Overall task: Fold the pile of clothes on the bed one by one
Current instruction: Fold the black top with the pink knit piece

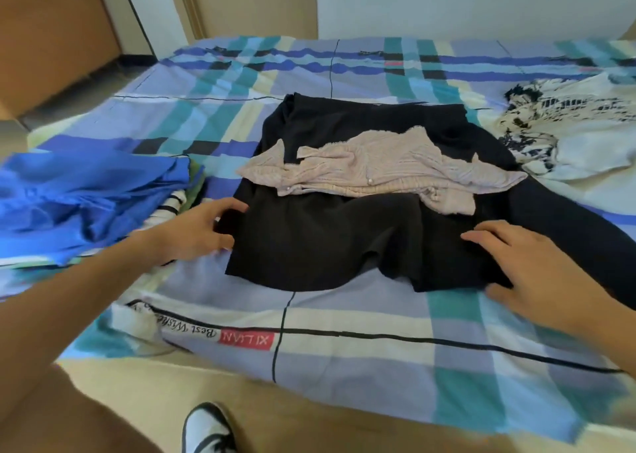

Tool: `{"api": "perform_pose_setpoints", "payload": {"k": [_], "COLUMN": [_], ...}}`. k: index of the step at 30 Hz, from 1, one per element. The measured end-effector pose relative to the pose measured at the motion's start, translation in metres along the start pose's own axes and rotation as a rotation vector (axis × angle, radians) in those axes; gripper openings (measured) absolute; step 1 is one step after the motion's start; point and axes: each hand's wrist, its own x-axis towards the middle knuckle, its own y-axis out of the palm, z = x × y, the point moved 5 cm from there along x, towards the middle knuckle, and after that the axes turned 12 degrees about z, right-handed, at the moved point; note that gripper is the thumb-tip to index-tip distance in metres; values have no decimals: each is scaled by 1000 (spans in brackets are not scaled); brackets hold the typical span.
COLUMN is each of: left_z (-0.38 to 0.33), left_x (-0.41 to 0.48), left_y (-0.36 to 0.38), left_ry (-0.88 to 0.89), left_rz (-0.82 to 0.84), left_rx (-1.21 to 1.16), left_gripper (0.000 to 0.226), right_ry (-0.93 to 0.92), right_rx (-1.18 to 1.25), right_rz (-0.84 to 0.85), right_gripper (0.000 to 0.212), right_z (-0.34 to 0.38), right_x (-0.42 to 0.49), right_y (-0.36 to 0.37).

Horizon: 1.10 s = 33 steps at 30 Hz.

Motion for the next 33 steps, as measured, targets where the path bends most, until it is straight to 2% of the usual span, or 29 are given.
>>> {"api": "perform_pose_setpoints", "payload": {"k": [4,7,9,11,13,15,16,17,19,21,23,24,26,28,29,33], "left_z": [-8,-19,-22,-7,8,-3,-15,-30,-52,-60,-57,-57,-57,-52,-47,-55], "left_x": [-2,-14,-28,-36,-36,-36,-34,-30,-20,-7,6,13,24,36,42,59], "left_y": [8,-25,-54,-74,-81,-75,-68,-56,-18,27,57,67,70,67,65,69], "left_ry": [97,106,101,6,-181,-248,-152,-4,180,223,233,274,372,402,394,386], "left_rz": [-91,-237,-367,-451,-533,-610,-593,-501,-151,135,207,178,91,64,40,54], "left_rx": [223,95,47,116,326,524,549,508,387,534,785,867,851,790,771,674], "left_gripper": [30,15,20,23,17,15,23,35,63,96,114,112,95,86,86,87], "right_ry": [155,198,160,136,120,91,68,41,2,-1,54,97,178,275,308,353], "right_rx": [72,181,343,492,555,640,663,641,551,490,451,456,487,464,440,449], "right_rz": [-36,-101,-223,-375,-484,-464,-374,-242,25,180,191,186,220,294,299,111], "right_gripper": [68,57,46,30,9,1,8,20,56,85,104,112,122,118,106,38], "right_z": [-13,-25,-33,-36,-31,-29,-31,-33,-37,-47,-60,-70,-86,-100,-105,-118], "right_x": [-11,-18,-24,-33,-41,-43,-41,-39,-38,-43,-49,-54,-62,-70,-70,-66], "right_y": [-4,-14,-25,-35,-45,-48,-44,-38,-21,-8,-8,-9,-7,2,6,3]}}
